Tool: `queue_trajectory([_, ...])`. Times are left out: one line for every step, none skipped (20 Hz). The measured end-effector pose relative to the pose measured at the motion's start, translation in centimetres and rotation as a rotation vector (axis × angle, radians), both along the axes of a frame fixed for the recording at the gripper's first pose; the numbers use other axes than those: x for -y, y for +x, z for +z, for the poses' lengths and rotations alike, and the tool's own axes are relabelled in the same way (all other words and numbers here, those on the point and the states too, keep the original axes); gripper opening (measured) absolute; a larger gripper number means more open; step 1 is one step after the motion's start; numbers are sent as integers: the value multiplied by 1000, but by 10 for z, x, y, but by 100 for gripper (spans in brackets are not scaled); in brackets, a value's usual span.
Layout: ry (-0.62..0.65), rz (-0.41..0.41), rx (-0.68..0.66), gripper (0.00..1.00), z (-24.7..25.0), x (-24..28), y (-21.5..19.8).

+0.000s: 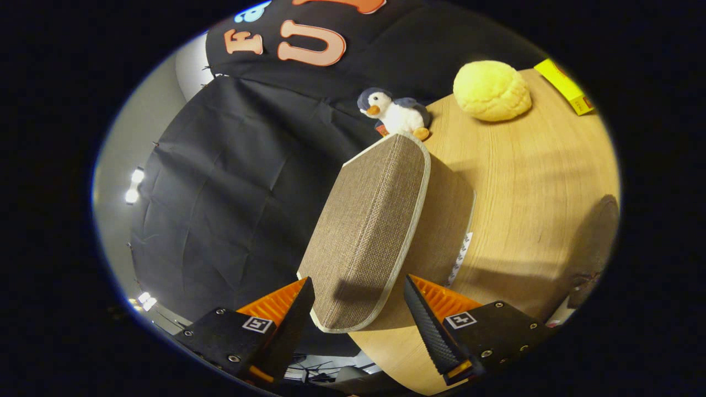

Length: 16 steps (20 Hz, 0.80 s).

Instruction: Open the storage box then place both shoes into the box .Put the left shoe in first, then the right shoe, with the right side of both shoes facing outward in a uniform manner.

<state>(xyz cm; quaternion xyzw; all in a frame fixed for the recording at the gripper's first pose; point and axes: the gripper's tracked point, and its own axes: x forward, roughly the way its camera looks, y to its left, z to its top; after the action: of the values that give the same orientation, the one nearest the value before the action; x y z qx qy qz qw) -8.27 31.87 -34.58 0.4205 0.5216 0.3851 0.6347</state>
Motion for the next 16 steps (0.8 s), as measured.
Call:
queue_trajectory([20, 8, -23, 98, -4, -7, 0])
queue_trajectory([35, 11, -48, 97, -8, -12, 0])
queue_trajectory([72, 13, -72, 97, -8, -15, -1])
queue_trajectory([101, 7, -92, 97, -9, -19, -1])
queue_trajectory([136, 3, -107, 97, -8, -21, -1])
queue_trajectory([167, -2, -124, 96, -8, -24, -1])
queue_trajectory([188, -14, -126, 96, -9, -23, -1])
queue_trajectory([209, -25, -140, 95, -11, -21, 0])
queue_trajectory([239, -41, -167, 94, -10, -19, -1])
queue_trajectory([274, -51, -188, 90, -8, -17, -1])
queue_trajectory([310, -62, -202, 88, -5, -13, -1])
queue_trajectory([340, -74, -207, 80, -1, -12, 1])
queue_trajectory([356, -81, -201, 74, 1, -11, 1])
queue_trajectory([366, -83, -192, 63, 3, -11, 1])
queue_trajectory([378, -86, -187, 60, 5, -11, 0])
queue_trajectory([395, -89, -183, 54, 9, -9, 2])
